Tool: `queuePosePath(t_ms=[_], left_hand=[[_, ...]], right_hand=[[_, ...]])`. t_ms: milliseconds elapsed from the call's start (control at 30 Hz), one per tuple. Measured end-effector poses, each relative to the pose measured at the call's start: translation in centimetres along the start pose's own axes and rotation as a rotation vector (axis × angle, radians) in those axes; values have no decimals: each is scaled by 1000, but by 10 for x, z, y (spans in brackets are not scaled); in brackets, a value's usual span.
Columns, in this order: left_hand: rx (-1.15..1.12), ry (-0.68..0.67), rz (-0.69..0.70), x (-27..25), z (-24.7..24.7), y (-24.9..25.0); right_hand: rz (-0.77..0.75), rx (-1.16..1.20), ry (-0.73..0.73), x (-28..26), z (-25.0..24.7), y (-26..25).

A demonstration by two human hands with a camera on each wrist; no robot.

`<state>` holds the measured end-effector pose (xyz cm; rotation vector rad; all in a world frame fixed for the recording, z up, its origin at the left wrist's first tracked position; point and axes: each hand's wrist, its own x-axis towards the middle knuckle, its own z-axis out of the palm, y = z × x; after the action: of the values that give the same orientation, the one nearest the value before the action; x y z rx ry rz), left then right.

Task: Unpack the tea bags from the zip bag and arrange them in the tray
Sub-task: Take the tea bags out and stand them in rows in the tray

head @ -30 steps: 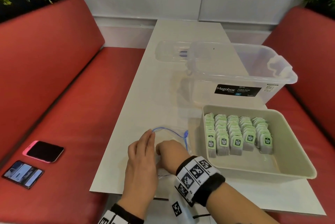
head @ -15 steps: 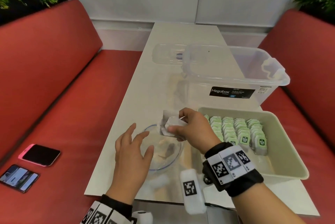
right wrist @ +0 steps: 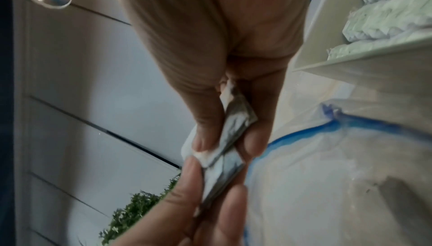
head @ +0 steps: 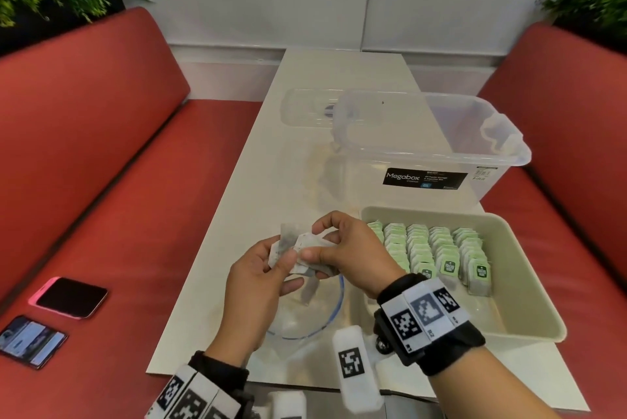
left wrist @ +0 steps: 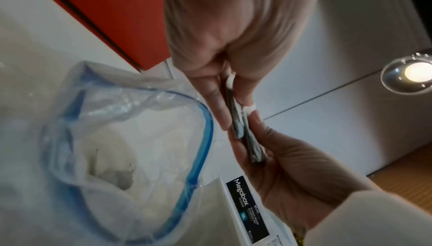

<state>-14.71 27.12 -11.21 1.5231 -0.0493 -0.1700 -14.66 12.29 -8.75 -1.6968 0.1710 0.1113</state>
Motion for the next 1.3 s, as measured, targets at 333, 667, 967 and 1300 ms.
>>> queuePosePath(t_ms=[333, 667, 967, 1300], left_hand=[[-38, 104, 26, 6, -1, -5], [-108, -20, 48, -6, 22, 13], [-252, -126, -56, -8, 40, 19], [-387, -260, -148, 0, 60, 11]], right_hand=[[-50, -52, 116, -1, -29, -3], [26, 66, 168, -11, -57, -11], [25, 168, 128, -24, -79, -8], [107, -38, -9, -34, -115, -27]])
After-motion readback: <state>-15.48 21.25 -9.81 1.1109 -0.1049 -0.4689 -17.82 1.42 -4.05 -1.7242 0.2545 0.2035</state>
